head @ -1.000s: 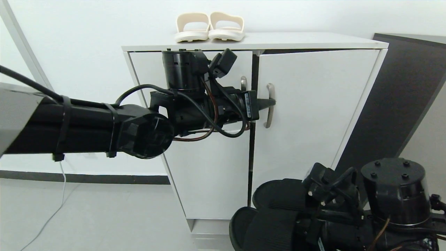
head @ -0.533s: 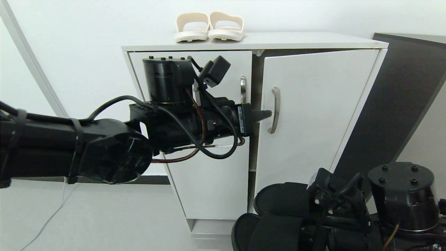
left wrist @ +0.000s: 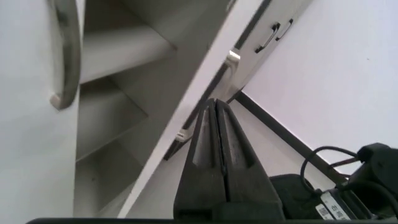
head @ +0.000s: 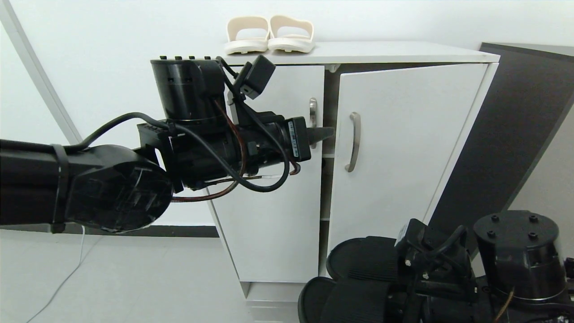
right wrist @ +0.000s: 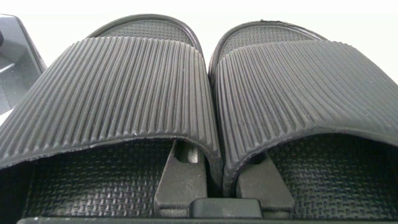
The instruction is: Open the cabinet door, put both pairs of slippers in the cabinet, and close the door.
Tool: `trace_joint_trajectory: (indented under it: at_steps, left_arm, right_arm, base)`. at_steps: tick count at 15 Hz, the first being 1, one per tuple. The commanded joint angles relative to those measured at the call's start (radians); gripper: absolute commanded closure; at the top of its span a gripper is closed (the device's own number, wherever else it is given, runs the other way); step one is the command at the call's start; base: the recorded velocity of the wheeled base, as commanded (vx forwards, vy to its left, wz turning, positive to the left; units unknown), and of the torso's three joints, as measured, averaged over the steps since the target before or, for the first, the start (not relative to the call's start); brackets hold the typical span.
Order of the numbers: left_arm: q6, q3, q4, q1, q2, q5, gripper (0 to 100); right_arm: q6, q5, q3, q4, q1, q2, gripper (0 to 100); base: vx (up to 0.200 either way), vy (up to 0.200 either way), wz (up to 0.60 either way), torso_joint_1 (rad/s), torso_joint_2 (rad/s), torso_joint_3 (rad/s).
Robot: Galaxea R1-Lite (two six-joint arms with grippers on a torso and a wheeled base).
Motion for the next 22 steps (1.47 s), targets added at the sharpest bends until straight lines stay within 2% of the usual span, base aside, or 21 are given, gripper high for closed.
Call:
trace_joint_trajectory:
  at_steps: [1,7,11,12,17,19,20,22]
  left_arm:
    - [-0.001,-0.033,0.002,0.012,0.018,0.0,100]
    - [-0.004,-0.178,0.003,0.05,0.145,0.002,100]
    - [-0.053,-0.284,0.008,0.05,0.22,0.006,100]
    - [-0.062,-0.292,0.008,0.049,0.23,0.006,100]
    - [-0.063,-0.29,0.005,0.046,0.233,0.006,100]
    - [-0.063,-0.286,0.0,0.042,0.231,0.006,100]
    - [-0.063,-0.277,-0.001,0.033,0.223,0.006,100]
    - [-0.057,-0.238,-0.015,-0.023,0.199,0.005,100]
  right_arm:
    - [0.0,0.001,0.0,0.0,0.006,-0.003,100]
    - [0.0,-0.001,0.001,0.0,0.011,-0.001,100]
    - [0.0,-0.001,0.001,0.0,0.014,0.006,100]
    - [0.0,-0.001,0.003,0.0,0.014,0.006,100]
    - [0.001,0.001,0.005,0.001,0.014,0.014,100]
    - [0.001,0.001,0.006,0.0,0.016,0.023,100]
    - [0.001,0.001,0.011,-0.002,0.023,0.028,100]
    - [0.006,0.001,0.011,-0.002,0.04,0.026,100]
  base:
    - [0.0,0.0,0.0,0.0,0.0,0.0]
    - [0.0,0.0,0.0,0.0,0.0,0.0]
    - [0.0,0.0,0.0,0.0,0.0,0.0]
    - [0.0,0.0,0.0,0.0,0.0,0.0]
    - [0.0,0.0,0.0,0.0,0.0,0.0]
    - [-0.2,0.0,0.0,0.0,0.0,0.0]
    - [-0.2,0.0,0.0,0.002,0.0,0.002]
    - [-0.2,0.0,0.0,-0.002,0.0,0.002]
